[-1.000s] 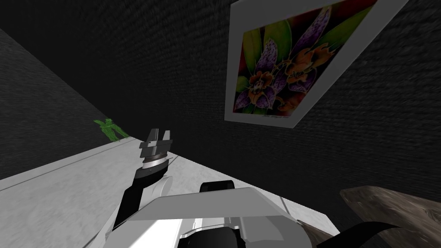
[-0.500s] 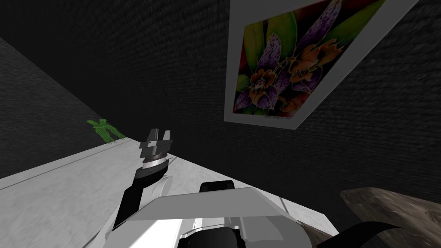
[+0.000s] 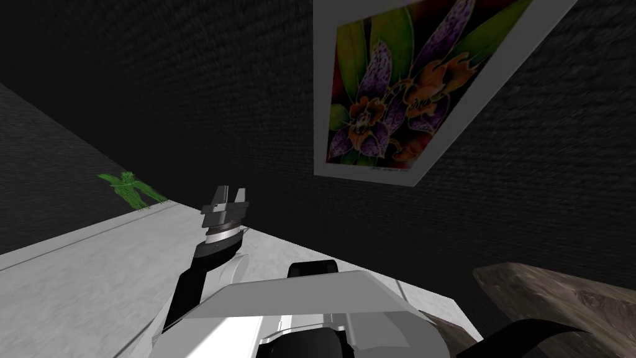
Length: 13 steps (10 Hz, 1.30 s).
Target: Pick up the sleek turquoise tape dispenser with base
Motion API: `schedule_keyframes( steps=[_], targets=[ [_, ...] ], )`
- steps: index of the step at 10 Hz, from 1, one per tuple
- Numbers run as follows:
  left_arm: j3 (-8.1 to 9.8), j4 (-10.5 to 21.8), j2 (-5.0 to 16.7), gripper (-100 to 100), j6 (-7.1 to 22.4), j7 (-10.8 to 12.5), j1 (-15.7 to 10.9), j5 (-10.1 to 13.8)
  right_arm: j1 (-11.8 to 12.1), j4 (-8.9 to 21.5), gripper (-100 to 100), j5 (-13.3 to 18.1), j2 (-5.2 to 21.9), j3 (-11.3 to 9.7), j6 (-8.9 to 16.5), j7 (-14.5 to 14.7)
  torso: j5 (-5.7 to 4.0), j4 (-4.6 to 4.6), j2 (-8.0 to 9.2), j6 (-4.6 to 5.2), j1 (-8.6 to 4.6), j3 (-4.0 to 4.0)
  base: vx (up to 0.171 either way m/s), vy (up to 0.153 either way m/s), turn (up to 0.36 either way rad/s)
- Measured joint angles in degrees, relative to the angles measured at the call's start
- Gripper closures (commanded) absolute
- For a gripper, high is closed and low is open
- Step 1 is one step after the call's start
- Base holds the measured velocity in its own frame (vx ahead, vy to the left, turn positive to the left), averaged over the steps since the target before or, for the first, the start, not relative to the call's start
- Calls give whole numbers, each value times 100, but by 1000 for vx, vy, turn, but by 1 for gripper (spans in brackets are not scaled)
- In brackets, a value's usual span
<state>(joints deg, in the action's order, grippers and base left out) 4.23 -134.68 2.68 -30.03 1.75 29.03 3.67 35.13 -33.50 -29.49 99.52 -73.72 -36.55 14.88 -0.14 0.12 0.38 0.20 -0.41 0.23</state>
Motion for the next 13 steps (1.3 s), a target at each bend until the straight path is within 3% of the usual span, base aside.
schedule_keyframes(
  steps=[1, 4, 5, 6, 7, 9, 10, 11, 13],
  targets=[
    [0, 0, 0, 0, 0, 0, -1, 0, 15, 116, -100, 53, -194, -64, -108, -7, -3, 3, 12, -2, -13, 7, -59, -100, -9],
    [-1, 0, 0, 0, 0, 0, -1, 0, 162, -197, -100, -87, -253, -83, -94, 165, 2, 2, 8, -5, 9, 5, -30, -62, -31],
    [-1, 0, -1, 0, 0, 0, -1, 0, 168, -209, 0, -92, -260, -84, -89, 182, 6, 0, 0, -9, 25, 0, -3, -6, 3],
    [-1, 0, -1, 0, 0, 0, -1, 0, 167, -208, -100, -92, -259, -84, -90, 180, 10, -2, -6, -9, 36, -3, -43, -24, 218],
    [-2, 0, -1, 0, 0, 0, -2, 0, 104, -25, -100, 58, -427, -113, -89, 50, 8, -1, 2, -16, 32, 0, -50, -39, 190],
    [-1, 0, -1, 0, 0, 0, -1, 0, 221, -359, -100, -32, -408, -20, 195, 84, 8, 1, 5, -9, 28, 3, -36, -28, 60],
    [-1, 0, -1, 0, 0, 0, -1, 0, 200, -232, -100, 22, -493, -38, 183, 32, 9, 0, 2, -7, 31, 1, -9, -9, -4],
    [-1, 0, -1, 0, 0, 0, -1, 0, 199, -213, 100, 29, -502, -41, 170, 17, 10, -1, -4, -8, 37, -2, 0, 0, 0],
    [-1, 0, -1, 0, 0, 0, 0, 0, 199, -216, 100, 30, -501, -42, 167, 20, 12, -2, -9, -7, 39, -5, 0, 0, 0]
  ],
)
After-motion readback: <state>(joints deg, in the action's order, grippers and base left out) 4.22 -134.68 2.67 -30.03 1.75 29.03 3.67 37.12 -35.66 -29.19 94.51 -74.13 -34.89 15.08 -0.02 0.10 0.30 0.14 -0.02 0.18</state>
